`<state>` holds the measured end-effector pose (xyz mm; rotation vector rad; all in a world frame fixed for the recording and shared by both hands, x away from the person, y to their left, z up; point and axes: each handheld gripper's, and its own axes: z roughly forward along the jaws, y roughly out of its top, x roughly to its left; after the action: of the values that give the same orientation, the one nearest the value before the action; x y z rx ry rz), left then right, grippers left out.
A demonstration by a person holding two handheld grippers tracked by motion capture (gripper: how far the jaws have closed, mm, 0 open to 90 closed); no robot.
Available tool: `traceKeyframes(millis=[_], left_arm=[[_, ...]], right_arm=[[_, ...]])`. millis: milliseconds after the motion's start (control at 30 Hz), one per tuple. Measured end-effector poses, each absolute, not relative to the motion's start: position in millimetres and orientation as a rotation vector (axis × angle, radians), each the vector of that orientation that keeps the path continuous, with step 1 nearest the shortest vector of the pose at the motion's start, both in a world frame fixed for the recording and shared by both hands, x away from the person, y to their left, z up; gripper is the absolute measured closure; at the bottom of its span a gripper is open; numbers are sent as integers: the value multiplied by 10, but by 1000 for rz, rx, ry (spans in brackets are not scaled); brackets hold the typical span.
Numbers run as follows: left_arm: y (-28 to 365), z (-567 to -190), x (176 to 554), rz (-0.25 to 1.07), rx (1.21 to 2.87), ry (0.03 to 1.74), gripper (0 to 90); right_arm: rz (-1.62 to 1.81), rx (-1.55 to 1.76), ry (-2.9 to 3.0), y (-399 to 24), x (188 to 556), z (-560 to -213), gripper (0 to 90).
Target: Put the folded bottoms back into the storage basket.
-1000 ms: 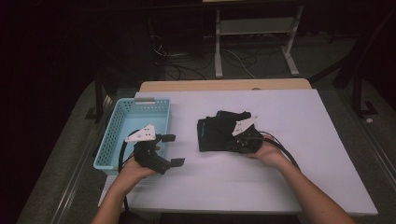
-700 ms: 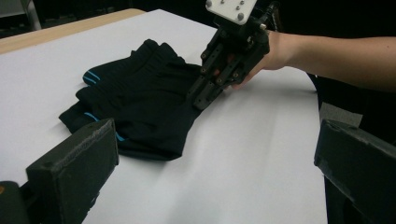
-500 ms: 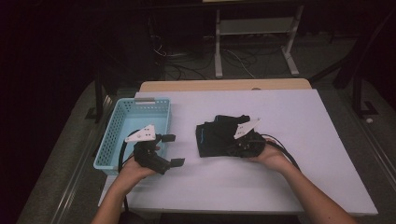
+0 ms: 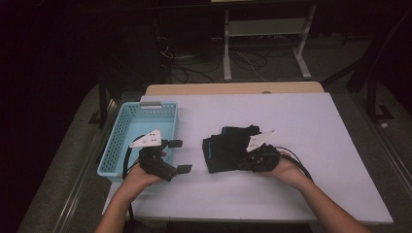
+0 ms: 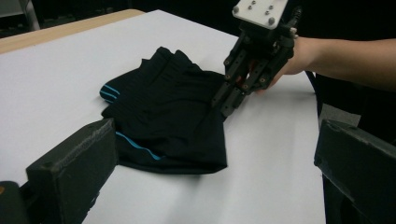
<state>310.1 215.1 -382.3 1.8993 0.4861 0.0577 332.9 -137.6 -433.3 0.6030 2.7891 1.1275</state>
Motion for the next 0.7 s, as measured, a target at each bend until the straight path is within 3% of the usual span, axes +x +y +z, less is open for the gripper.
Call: traceKeyframes(millis=[700], left_arm=[[2148, -3823, 3097, 58, 1898, 486, 0]], right_arm=[[1156, 575, 2824, -1417, 2985, -4310, 804]])
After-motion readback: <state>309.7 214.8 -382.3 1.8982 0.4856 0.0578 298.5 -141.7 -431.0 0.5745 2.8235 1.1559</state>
